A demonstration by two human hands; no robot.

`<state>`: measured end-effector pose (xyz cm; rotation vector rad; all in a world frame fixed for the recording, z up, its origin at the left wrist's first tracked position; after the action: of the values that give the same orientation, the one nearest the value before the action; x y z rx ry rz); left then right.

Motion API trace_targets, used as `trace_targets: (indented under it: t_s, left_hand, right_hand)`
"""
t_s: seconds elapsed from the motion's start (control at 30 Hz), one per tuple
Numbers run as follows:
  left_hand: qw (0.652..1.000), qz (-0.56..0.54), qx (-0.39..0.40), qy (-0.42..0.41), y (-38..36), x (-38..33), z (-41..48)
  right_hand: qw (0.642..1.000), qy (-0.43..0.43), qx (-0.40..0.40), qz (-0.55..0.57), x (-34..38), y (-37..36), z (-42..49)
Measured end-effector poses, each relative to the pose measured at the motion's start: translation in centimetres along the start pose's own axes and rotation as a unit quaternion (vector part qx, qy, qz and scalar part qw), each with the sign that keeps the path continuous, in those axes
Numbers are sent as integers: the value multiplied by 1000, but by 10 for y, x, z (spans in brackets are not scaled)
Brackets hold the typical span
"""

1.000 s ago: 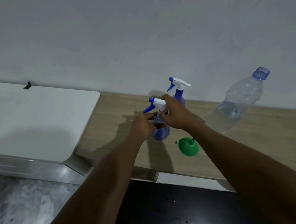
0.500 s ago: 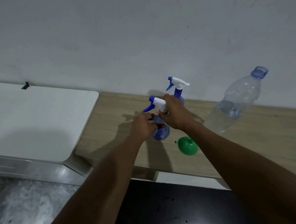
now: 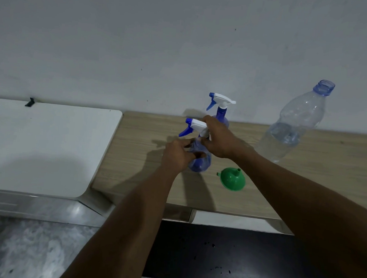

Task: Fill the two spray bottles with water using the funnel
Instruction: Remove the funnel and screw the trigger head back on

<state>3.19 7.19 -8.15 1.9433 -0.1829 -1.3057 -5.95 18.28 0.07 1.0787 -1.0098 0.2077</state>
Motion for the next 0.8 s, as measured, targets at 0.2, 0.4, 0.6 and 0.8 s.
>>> trace_targets:
  t_s: [0.2,0.4,0.6,0.8]
  left_hand:
    - [1000,-6,3,22,-1,1,0]
    - [999,-29,23,6,0,-1,-3]
    - [1000,-10,16,-6,3,-3,-6]
    - [1000,11,21,-15,5,-2,-3]
  right_hand:
    - [999,23,-16,-40,2,0,0]
    - [999,-34,-20,5,3,-3,-2]
    - [1000,-15,-6,15,4,0,-3]
    - [998,-25,-59,21,-2,-2,-5]
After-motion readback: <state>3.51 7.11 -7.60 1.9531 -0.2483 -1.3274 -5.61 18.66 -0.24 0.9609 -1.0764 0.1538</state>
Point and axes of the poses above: each hand's wrist, its own z-axis towards the middle knuckle, its own y-axis out of the back of the hand, x = y × z, the point moved 4 cm from there along z, towards the middle knuckle, and after that the axes turned 15 degrees about z, right-handed, at the moved point
